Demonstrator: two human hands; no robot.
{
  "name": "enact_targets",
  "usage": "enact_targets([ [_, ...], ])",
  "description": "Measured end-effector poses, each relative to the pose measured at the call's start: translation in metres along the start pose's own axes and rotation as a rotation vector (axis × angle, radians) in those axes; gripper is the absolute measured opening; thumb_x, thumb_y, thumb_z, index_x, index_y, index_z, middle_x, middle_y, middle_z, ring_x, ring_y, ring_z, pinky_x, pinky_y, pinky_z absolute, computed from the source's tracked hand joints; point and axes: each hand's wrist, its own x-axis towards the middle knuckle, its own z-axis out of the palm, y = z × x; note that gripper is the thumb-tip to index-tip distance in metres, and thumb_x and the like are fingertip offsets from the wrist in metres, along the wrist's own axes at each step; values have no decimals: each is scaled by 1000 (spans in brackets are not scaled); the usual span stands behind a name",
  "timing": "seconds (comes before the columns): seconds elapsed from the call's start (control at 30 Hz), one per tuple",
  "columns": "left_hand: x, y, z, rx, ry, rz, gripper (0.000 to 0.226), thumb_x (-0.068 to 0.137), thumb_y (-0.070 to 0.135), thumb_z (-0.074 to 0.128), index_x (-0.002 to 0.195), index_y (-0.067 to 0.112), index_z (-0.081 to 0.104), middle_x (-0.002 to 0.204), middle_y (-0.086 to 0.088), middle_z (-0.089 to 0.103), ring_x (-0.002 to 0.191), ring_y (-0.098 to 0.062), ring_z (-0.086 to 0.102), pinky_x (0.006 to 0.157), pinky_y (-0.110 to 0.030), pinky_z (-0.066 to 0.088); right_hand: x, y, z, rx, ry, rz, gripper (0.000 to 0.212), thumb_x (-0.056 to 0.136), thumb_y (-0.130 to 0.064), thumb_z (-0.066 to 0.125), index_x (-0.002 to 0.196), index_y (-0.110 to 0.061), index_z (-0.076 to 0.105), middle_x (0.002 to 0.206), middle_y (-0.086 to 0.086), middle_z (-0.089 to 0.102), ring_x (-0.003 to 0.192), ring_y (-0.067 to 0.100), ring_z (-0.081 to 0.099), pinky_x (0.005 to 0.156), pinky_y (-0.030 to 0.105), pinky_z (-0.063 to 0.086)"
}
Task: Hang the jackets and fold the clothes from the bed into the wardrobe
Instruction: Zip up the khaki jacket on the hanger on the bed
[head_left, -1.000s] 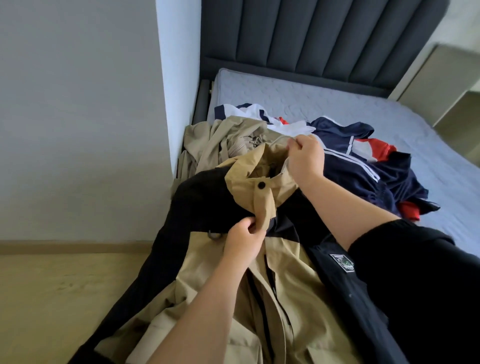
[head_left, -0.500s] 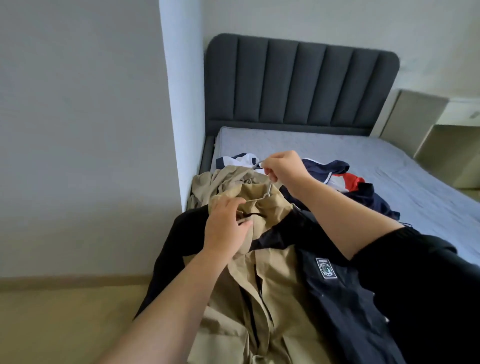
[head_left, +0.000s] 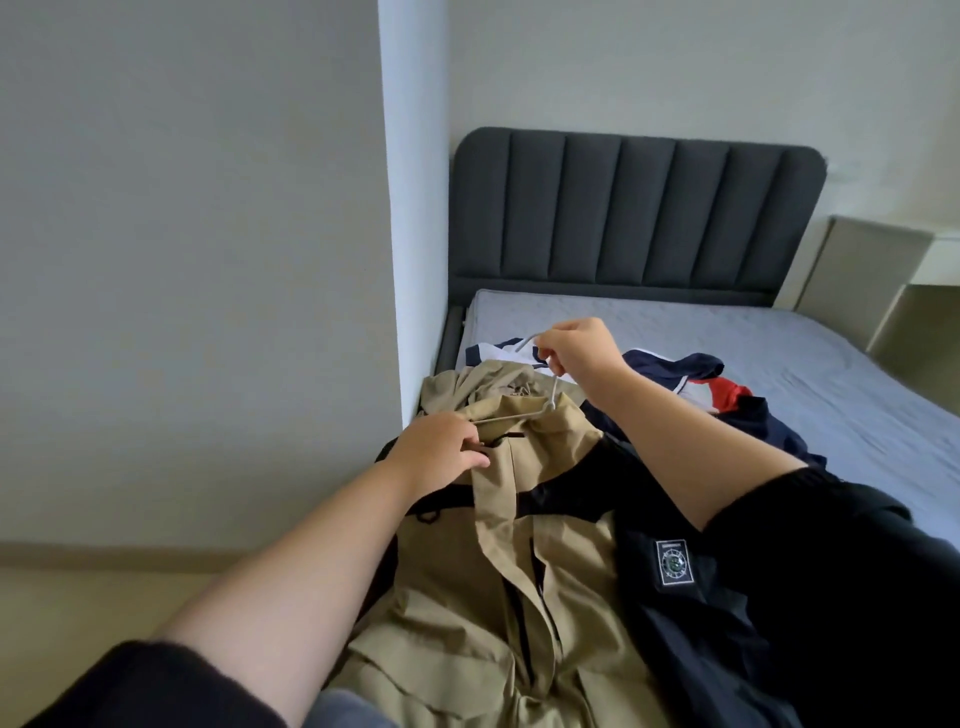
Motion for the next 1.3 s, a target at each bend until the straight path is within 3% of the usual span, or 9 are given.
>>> enact_targets([
  [0.27,0,14,5,-25,15,-5,24,89,28,61,76,9,55,71,2,50,70,-17,46,55,-25,27,-8,-2,-2,13,-19,-16,32,87,-10,59,55,-8,59,51,6,45,47,17,38,54,26,38],
  [0.43,0,23,5,45,13,73,37,90,26,58,63,24,33,64,8,39,65,-15,40,54,-27,24,-8,-5,-5,12,-22,-17,31,88,-10,58,57,-7,59,51,7,46,45,17,38,54,25,40],
  [0.73,5,30,-1,73,19,122,40,89,20,58,59,19,31,64,7,36,61,-15,36,51,-23,18,-8,-6,-5,57,-34,-53,32,88,-11,59,56,-6,58,53,7,48,46,15,40,53,24,40],
  [0.87,4,28,-1,43,51,175,23,89,32,62,74,16,54,72,10,44,75,-14,44,57,-22,26,-6,-5,-6,92,-32,-62,33,87,-7,58,54,-5,56,50,7,47,45,16,39,55,27,41],
  [0.97,3,20,-9,-24,182,227,34,85,48,62,97,16,66,96,7,57,94,-10,44,80,-26,36,-4,-3,-10,261,4,-38,35,82,2,52,48,-5,47,47,5,40,44,18,35,52,28,36],
  [1.03,3,13,-13,-151,294,102,38,92,44,51,114,16,61,112,0,59,108,-16,47,90,-30,35,-3,-3,-13,356,13,-2,43,80,3,50,40,-12,41,41,0,33,40,15,31,55,30,36],
  [1.1,5,5,-16,-249,153,-138,36,97,39,39,119,15,55,110,-4,59,112,-25,50,88,-35,38,-3,-5,-15,411,5,19,52,79,2,47,33,-19,35,37,-4,28,38,14,28,57,31,35],
  [1.17,9,-4,-12,-259,-95,-291,27,99,38,37,93,16,52,90,0,56,97,-26,53,75,-32,38,-4,-8,-14,474,1,32,48,78,3,44,37,-18,31,39,-3,25,43,16,25,56,30,34],
  [1.3,11,-6,-12,-158,-151,-220,38,99,40,44,67,19,41,73,3,50,73,-17,49,63,-29,33,-7,-13,-13,598,11,59,43,77,2,42,44,-19,24,43,-2,22,44,17,21,55,31,30],
])
